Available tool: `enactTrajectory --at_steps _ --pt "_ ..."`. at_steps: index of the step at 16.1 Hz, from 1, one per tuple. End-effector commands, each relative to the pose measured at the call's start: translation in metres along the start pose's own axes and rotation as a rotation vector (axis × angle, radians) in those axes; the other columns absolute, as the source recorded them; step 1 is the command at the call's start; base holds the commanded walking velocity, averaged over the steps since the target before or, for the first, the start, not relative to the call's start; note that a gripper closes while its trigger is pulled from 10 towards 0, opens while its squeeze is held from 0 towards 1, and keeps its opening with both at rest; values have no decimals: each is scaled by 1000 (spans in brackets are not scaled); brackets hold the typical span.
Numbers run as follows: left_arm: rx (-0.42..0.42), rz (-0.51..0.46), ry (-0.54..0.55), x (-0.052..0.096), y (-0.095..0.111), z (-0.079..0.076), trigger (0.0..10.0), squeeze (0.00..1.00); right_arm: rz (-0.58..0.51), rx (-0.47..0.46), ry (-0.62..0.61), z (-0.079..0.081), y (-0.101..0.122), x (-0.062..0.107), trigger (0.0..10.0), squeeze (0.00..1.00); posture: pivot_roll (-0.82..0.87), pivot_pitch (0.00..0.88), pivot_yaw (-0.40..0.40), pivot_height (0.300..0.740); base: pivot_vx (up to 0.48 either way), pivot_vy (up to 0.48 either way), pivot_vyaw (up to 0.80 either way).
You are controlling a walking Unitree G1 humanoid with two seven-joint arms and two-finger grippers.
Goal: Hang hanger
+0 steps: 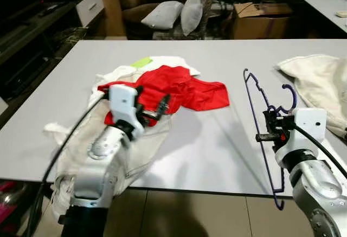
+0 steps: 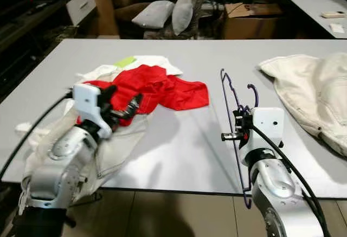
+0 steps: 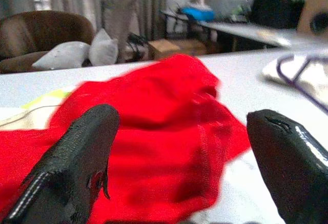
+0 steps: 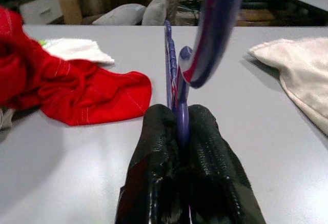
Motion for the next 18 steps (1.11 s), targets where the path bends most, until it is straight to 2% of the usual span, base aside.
enactTrajectory --at_steps 1,4,7,8,9,14,16,18 --pt "-38 30 5 3 -7 -2 10000 1000 -17 -30 -17 -2 3 2 10000 0 -112 0 88 740 0 -375 0" --pt "-20 32 16 2 -7 -4 10000 1000 -22 -58 -38 -4 1 3 10000 0 -112 0 88 740 0 -401 0" --pt "-4 27 48 -1 -6 -3 10000 1000 -23 68 -75 -10 -1 -1 10000 0 -96 0 81 740 0 -407 0" --pt "-4 27 52 -1 -6 -3 10000 1000 -17 64 -99 -13 -2 -2 10000 0 -94 0 80 740 0 -405 0" --pt "-4 28 52 -1 -7 -2 10000 1000 -16 4 -78 -12 -3 -1 10000 0 -91 0 80 740 0 -405 0" --pt "-22 35 50 -1 -7 -2 10000 1000 -22 14 -97 -12 -2 -1 10000 0 -91 0 84 740 0 -404 0" --pt "-19 32 43 -1 -6 -4 10000 1000 14 -29 -95 -12 -7 -2 10000 0 -94 0 83 740 0 -399 0" --pt "-13 29 43 -2 -6 -5 10000 1000 7 -35 -79 -12 -4 -1 10000 0 -101 0 84 740 0 -369 0"
Point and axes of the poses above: a point about 5 cm out from each wrist's last joint towards the gripper, its own x axis pointing back from the gripper into the wrist, its own y axis along the axis of the wrist's last joint, z = x × y, the point moved 2 cm from there along -x, pointing out of the wrist towards the gripper, and after that the axes turned 6 degrees about x, right-handed, at the moved point
